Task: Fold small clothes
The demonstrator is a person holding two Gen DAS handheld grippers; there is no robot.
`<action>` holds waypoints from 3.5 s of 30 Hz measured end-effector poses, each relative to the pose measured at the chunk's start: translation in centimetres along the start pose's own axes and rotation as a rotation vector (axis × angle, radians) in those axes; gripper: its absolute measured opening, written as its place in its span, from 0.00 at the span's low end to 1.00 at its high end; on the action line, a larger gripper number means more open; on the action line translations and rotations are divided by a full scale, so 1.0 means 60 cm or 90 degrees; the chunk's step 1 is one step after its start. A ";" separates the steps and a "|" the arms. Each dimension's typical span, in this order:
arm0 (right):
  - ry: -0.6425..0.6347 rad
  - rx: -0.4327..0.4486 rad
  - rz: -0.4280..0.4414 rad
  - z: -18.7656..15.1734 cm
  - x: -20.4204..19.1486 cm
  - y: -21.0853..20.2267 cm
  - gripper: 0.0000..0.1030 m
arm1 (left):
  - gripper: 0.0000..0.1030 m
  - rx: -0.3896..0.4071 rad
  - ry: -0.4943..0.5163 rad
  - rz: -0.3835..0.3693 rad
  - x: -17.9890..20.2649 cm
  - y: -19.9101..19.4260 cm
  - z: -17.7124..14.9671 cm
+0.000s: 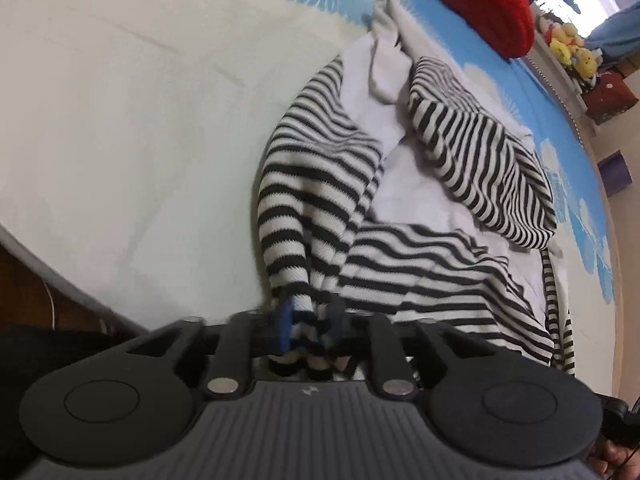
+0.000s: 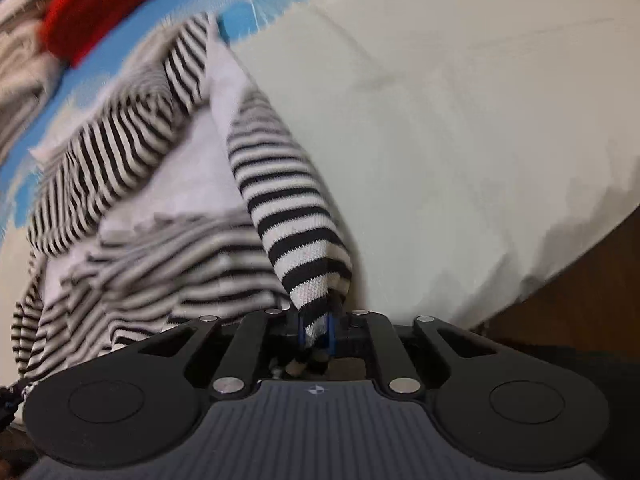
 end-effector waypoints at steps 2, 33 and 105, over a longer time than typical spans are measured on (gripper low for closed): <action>0.003 -0.009 -0.003 -0.006 0.002 0.004 0.24 | 0.31 0.001 0.001 0.020 -0.008 0.000 -0.001; -0.029 0.126 0.119 0.041 -0.055 -0.119 0.06 | 0.07 0.130 0.147 -0.035 0.081 -0.153 0.050; -0.359 0.319 0.087 0.259 -0.363 0.038 0.03 | 0.08 0.203 0.210 0.057 0.081 0.078 0.389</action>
Point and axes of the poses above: each gripper's, at about its wrist camera, not at the fingertips, and y roughly the way its jaws point, x to its right, z to its top, the point moved 9 cm from there along y, roughly the way its jaws point, and after that the axes turned 7 degrees about y, right-handed, at the moved point
